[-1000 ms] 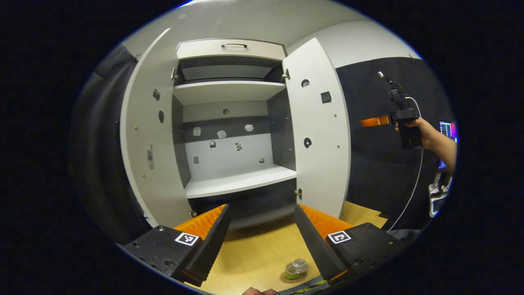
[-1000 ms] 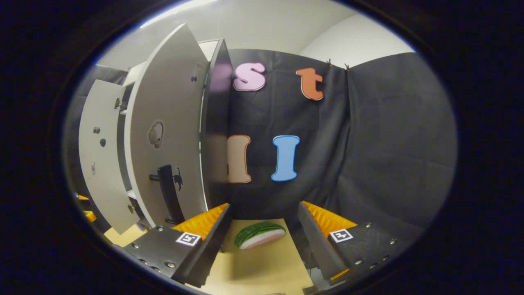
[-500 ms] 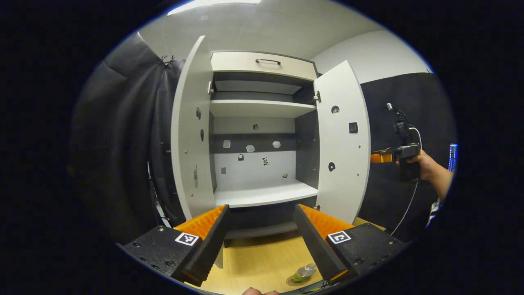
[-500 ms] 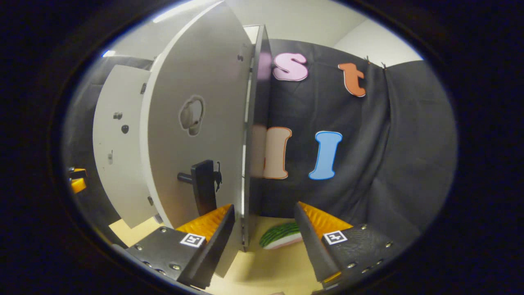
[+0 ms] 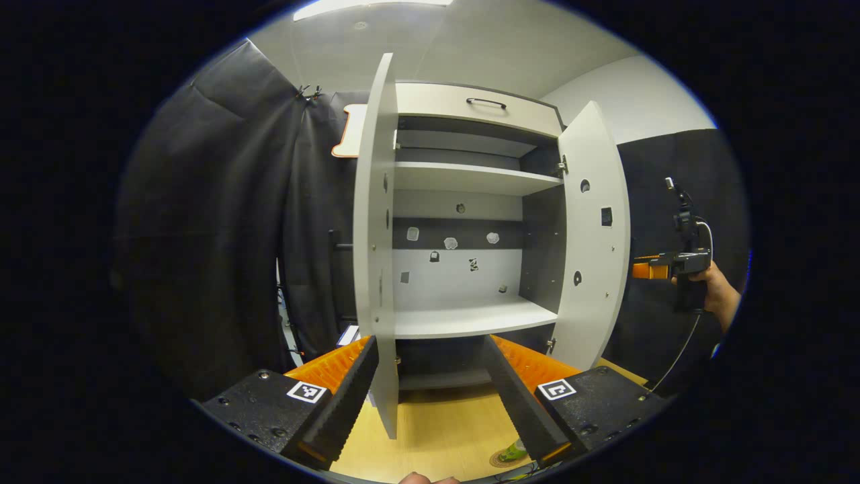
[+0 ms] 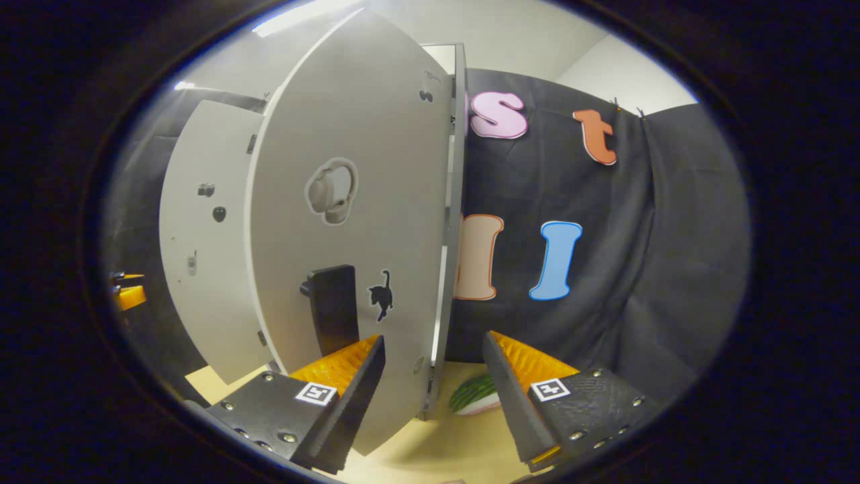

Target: Grasp the bottle in the cabinet with the left hand and place it on the coaster, then close the right door with the right hand and the left door with the left hand.

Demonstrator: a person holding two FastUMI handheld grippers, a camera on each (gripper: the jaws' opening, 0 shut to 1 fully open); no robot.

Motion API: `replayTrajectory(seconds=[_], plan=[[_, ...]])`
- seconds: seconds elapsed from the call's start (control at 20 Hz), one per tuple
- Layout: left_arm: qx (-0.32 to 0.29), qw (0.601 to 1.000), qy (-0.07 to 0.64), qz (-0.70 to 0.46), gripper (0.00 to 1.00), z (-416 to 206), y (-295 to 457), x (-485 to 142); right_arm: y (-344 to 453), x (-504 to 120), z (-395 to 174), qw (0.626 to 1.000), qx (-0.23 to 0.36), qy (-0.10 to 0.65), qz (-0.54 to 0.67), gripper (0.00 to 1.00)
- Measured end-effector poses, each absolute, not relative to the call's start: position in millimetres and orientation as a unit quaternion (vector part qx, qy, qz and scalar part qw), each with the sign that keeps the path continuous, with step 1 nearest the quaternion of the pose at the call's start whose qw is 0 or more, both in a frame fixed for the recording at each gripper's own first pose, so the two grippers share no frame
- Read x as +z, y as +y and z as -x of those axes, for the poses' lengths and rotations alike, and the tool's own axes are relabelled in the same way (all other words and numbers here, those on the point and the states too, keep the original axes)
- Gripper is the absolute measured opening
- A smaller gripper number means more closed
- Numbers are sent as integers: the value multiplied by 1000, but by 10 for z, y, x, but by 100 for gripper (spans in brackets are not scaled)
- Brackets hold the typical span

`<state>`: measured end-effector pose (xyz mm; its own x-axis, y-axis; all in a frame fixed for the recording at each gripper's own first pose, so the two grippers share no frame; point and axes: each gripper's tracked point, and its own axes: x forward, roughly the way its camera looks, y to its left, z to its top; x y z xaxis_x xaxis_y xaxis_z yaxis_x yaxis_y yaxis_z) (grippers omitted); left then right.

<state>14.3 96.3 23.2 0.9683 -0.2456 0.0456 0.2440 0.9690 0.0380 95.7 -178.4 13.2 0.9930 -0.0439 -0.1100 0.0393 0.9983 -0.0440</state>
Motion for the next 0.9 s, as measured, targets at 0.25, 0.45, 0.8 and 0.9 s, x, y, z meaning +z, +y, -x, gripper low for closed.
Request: replayTrajectory(seconds=[0.25, 0.45, 0.8, 0.9], plan=[[-95, 995, -31, -14, 98, -184, 1253, 276, -1720, 193, -1053, 998, -31, 47, -12, 90], [-82, 995, -51, -13, 99, -198, 1407, 393, -1543, 190, -1094, 999, -28, 42, -11, 93], [-44, 996, -75, -24, 99, -319, 1796, 597, -903, 244, -1247, 999, 23, 24, -30, 90], [-31, 997, -72, -21, 100, -337, 1932, 598, -858, 251, -1237, 999, 18, 23, -15, 94]])
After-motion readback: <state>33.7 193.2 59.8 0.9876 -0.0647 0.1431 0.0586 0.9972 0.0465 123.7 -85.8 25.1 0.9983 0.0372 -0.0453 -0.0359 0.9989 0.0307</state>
